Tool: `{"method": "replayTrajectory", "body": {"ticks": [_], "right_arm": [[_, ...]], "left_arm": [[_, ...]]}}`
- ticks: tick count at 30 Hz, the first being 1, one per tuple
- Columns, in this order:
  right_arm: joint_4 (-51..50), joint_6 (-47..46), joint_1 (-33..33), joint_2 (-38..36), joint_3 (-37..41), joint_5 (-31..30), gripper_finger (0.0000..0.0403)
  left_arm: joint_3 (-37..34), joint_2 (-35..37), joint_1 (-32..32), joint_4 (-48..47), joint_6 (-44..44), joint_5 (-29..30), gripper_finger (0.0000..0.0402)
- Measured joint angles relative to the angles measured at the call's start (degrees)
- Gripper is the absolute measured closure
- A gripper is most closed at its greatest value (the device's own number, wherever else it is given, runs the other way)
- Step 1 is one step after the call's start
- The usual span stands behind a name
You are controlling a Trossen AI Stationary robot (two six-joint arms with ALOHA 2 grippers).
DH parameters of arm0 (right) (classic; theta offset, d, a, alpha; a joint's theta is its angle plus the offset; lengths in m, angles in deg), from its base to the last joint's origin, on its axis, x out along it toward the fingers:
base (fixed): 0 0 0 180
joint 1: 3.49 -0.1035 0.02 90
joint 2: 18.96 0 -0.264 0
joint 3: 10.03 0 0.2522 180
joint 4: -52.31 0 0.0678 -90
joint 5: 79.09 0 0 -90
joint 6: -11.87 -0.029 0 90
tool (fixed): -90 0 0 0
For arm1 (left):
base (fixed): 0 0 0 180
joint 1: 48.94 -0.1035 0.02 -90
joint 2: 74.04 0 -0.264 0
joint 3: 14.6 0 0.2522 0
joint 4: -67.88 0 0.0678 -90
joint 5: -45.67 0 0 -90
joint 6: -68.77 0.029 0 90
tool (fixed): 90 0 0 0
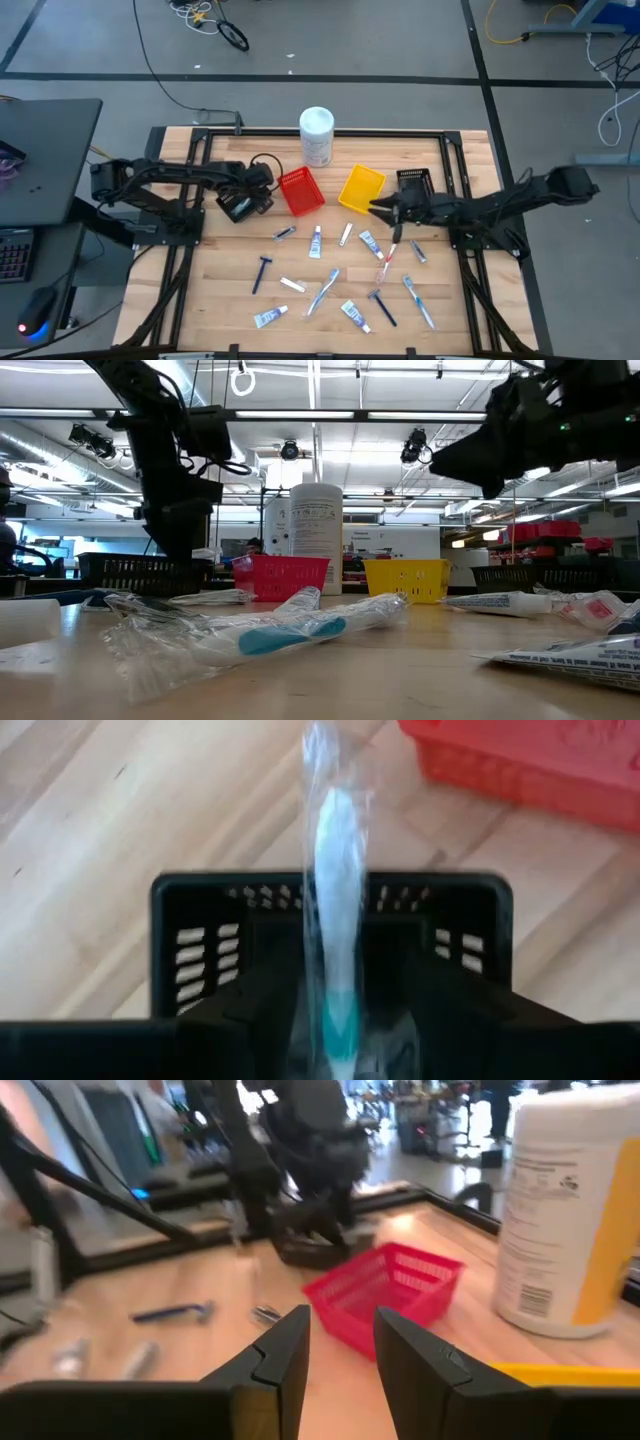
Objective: Pick & Place Travel size toiletries
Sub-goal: Put the top left silver nail clipper into the red basket
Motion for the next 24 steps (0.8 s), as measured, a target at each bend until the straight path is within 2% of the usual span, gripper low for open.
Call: {"method": "replayTrajectory", "body": {"ticks": [4, 7, 11, 13, 18, 24], "right_arm": [[0.58, 1.24, 0.11, 6.85, -3.53, -0.56, 0.0278], [2.44, 4.12, 0.11, 12.38, -7.89, 0.72, 0.0278], [4.39, 4.36, 0.11, 19.31, -13.58, -4.14, 0.0279], [3.99, 3.53, 0.13, 22.47, -15.31, -5.87, 0.0279], [4.28, 4.18, 0.35, 28.26, -17.72, -5.45, 0.0279], [7.24, 5.95, 2.66, 31.4, -18.01, -5.52, 0.0279]], "left_arm": [[3.73, 0.0, 1.1, -6.83, -0.02, 4.26, 0.021], [6.88, 0.02, 2.47, -10.15, -0.48, 5.04, 0.021], [10.28, 0.04, 6.28, -9.81, -1.53, 3.78, 0.021], [11.31, 0.07, 9.07, -8.49, -1.47, 3.45, 0.021], [11.42, 0.07, 16.3, -3.97, -2.06, 3.12, 0.021], [7.27, 0.07, 22.72, 4.66, -8.08, 3.34, 0.021]]}}
